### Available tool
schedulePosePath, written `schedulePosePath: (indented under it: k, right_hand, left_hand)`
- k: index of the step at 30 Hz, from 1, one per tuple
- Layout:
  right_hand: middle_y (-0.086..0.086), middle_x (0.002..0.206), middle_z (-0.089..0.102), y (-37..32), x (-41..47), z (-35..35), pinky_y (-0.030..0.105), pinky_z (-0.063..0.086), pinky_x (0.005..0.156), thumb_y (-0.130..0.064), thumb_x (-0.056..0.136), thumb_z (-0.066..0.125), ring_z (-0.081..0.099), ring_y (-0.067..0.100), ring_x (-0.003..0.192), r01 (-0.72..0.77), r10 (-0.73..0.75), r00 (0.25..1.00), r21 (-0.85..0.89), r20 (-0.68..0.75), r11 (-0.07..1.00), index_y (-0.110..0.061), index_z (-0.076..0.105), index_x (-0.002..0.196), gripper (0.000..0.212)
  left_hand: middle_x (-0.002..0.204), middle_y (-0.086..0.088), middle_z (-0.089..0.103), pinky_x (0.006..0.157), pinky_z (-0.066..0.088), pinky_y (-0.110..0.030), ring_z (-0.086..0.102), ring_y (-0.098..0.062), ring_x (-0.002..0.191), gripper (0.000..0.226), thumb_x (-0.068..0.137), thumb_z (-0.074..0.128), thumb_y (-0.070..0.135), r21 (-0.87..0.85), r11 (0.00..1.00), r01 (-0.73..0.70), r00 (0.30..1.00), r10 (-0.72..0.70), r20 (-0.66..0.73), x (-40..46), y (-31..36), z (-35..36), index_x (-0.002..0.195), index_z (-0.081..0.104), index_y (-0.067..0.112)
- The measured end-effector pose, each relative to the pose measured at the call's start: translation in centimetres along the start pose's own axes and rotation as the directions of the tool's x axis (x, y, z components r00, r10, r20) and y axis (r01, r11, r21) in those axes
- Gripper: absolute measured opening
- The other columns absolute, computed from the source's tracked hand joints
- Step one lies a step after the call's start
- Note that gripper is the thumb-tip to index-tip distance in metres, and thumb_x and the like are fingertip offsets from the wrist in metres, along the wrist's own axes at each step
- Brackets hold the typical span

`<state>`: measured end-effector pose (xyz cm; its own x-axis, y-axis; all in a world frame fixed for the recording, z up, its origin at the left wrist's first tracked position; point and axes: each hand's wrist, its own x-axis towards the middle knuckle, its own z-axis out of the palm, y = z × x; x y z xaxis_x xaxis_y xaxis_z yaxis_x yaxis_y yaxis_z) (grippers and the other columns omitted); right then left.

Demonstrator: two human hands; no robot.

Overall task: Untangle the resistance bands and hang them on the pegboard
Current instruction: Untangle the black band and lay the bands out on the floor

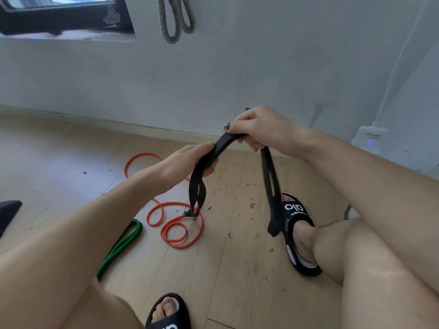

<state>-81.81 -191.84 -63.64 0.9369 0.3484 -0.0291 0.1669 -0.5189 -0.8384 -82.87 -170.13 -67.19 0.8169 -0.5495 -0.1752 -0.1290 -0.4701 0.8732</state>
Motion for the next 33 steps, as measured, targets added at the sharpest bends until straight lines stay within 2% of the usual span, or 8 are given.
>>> schedulePosePath:
  k: [4, 7, 11, 14, 19, 25, 29, 33]
  right_hand:
    - [0.008, 0.06, 0.05, 0.6, 0.3, -0.6, 0.033, 0.041, 0.064, -0.041, 0.095, 0.06, 0.046, 0.019, 0.053, -0.019, 0.015, 0.995, -0.04, -0.097, 0.999, -0.014, 0.059, 0.063, 0.042]
    - [0.007, 0.061, 0.058, 0.5, -0.1, -0.4, 0.035, 0.045, 0.068, -0.047, 0.101, 0.053, 0.053, 0.019, 0.058, -0.03, 0.028, 0.999, -0.048, -0.031, 0.998, -0.014, 0.062, 0.071, 0.045]
    - [0.005, 0.059, 0.055, 0.0, -0.2, 1.5, 0.034, 0.044, 0.062, -0.055, 0.103, 0.047, 0.051, 0.021, 0.056, -0.019, 0.02, 0.997, -0.017, 0.08, 1.0, -0.01, 0.065, 0.075, 0.056]
    - [0.005, 0.055, 0.046, -0.4, 0.2, 1.8, 0.034, 0.038, 0.06, -0.049, 0.101, 0.054, 0.042, 0.017, 0.051, 0.01, -0.007, 0.999, -0.054, 0.053, 0.998, -0.012, 0.06, 0.067, 0.05]
    - [0.01, 0.063, 0.043, -0.3, -0.1, 0.0, 0.032, 0.034, 0.059, -0.046, 0.095, 0.063, 0.037, 0.022, 0.053, -0.037, 0.036, 0.999, -0.076, -0.017, 0.996, -0.013, 0.058, 0.065, 0.045]
    - [0.008, 0.062, 0.057, 0.2, 0.0, 0.3, 0.036, 0.046, 0.067, -0.051, 0.099, 0.054, 0.054, 0.018, 0.054, -0.05, 0.051, 0.999, -0.103, 0.012, 0.993, -0.014, 0.06, 0.067, 0.049]
    - [0.003, 0.062, 0.06, -0.4, -0.1, 2.1, 0.034, 0.048, 0.066, -0.057, 0.103, 0.043, 0.056, 0.019, 0.059, -0.036, 0.041, 0.99, -0.039, 0.135, 0.999, -0.012, 0.066, 0.078, 0.057]
    - [0.0, 0.052, 0.046, -1.2, 0.1, 2.8, 0.029, 0.037, 0.056, -0.049, 0.103, 0.051, 0.042, 0.014, 0.048, 0.018, -0.012, 0.998, -0.102, 0.063, 0.995, -0.014, 0.058, 0.066, 0.051]
  left_hand:
    - [0.065, 0.004, 0.041, 0.08, 0.042, -0.034, 0.041, -0.018, 0.068, 0.046, 0.113, 0.026, 0.037, -0.059, 0.997, -0.057, 0.996, 0.053, -0.075, 0.1, 0.5, -0.1, 0.08, 0.048, 0.014]
    - [0.064, 0.003, 0.04, 0.078, 0.049, -0.043, 0.041, -0.02, 0.065, 0.045, 0.112, 0.03, 0.035, -0.111, 0.99, -0.092, 0.992, 0.081, -0.099, 0.3, 0.9, 0.4, 0.079, 0.048, 0.012]
    - [0.067, -0.003, 0.043, 0.061, 0.038, -0.026, 0.038, -0.017, 0.062, 0.052, 0.112, 0.031, 0.039, -0.116, 0.986, -0.12, 0.987, 0.107, -0.116, 0.2, 1.1, 0.6, 0.089, 0.058, 0.001]
    - [0.069, -0.011, 0.05, 0.07, 0.043, -0.034, 0.046, -0.023, 0.064, 0.062, 0.11, 0.031, 0.046, -0.078, 0.992, -0.1, 0.99, 0.092, -0.103, -0.2, 0.7, 0.5, 0.092, 0.06, -0.006]
    - [0.068, -0.006, 0.053, 0.078, 0.043, -0.038, 0.049, -0.022, 0.066, 0.053, 0.11, 0.031, 0.047, -0.081, 0.995, -0.051, 0.997, 0.045, -0.069, -0.5, -0.4, 0.7, 0.085, 0.056, 0.008]
    - [0.064, 0.004, 0.046, 0.066, 0.037, -0.029, 0.04, -0.013, 0.06, 0.046, 0.11, 0.035, 0.041, -0.037, 0.996, -0.081, 0.99, 0.076, -0.117, -0.6, -0.1, 0.9, 0.08, 0.055, 0.013]
    - [0.07, 0.002, 0.048, 0.068, 0.039, -0.028, 0.043, -0.015, 0.066, 0.042, 0.111, 0.033, 0.038, -0.085, 0.988, -0.126, 0.982, 0.112, -0.15, -0.8, 0.3, 0.7, 0.091, 0.063, 0.016]
    - [0.075, -0.004, 0.057, 0.078, 0.044, -0.031, 0.053, -0.016, 0.073, 0.054, 0.11, 0.031, 0.045, -0.104, 0.993, -0.063, 0.994, 0.053, -0.1, -1.1, -0.4, 0.0, 0.103, 0.068, 0.006]
